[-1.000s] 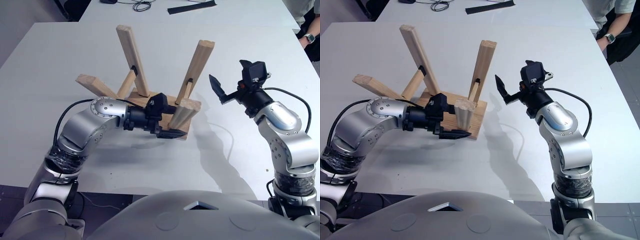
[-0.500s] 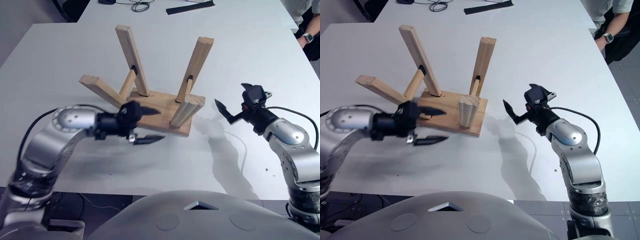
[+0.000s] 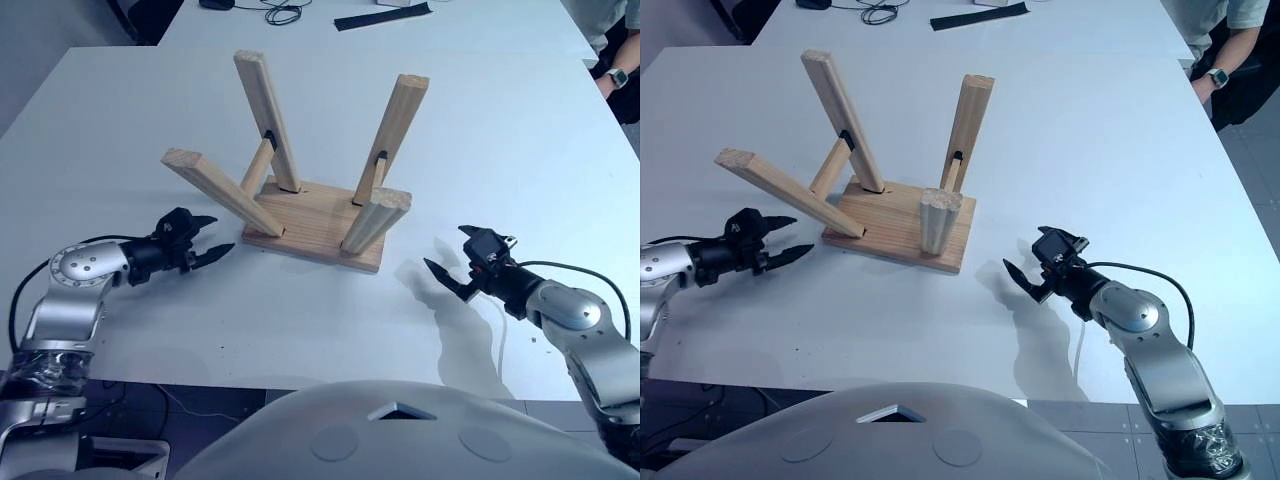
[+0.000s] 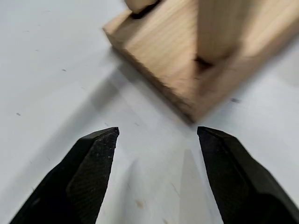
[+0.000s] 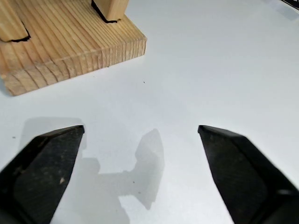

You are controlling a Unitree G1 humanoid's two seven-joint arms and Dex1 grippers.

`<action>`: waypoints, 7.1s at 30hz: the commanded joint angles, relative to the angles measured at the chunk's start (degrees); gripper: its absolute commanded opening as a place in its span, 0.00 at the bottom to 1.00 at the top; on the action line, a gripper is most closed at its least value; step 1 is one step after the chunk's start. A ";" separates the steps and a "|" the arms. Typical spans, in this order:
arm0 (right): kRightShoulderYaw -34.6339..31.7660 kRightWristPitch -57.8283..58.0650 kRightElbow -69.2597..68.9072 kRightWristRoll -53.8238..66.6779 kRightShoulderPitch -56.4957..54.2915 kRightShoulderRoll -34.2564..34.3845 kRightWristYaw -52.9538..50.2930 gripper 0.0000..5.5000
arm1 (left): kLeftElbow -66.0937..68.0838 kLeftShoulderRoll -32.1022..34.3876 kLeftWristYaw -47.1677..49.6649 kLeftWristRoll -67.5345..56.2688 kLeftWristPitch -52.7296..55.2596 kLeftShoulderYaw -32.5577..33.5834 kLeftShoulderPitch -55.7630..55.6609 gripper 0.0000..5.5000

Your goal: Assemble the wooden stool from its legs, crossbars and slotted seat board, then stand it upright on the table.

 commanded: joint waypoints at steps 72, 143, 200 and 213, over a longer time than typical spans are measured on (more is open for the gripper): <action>-13.73 -4.89 -8.55 21.77 11.50 -21.46 11.44 0.49 | -9.05 4.21 -14.85 -7.06 -8.24 0.42 11.77 0.58; -41.14 0.53 -21.23 74.25 -0.21 -27.46 -1.38 0.49 | -46.37 8.20 -2.07 -49.29 21.68 15.41 17.92 0.58; -13.97 -6.07 -4.00 13.06 0.42 -9.16 2.86 0.49 | -17.09 0.67 -13.35 -40.13 18.15 17.19 9.69 0.58; -13.50 -5.61 -5.03 11.42 0.75 -8.24 4.28 0.49 | -13.13 2.63 -17.66 -22.51 11.90 6.57 9.39 0.69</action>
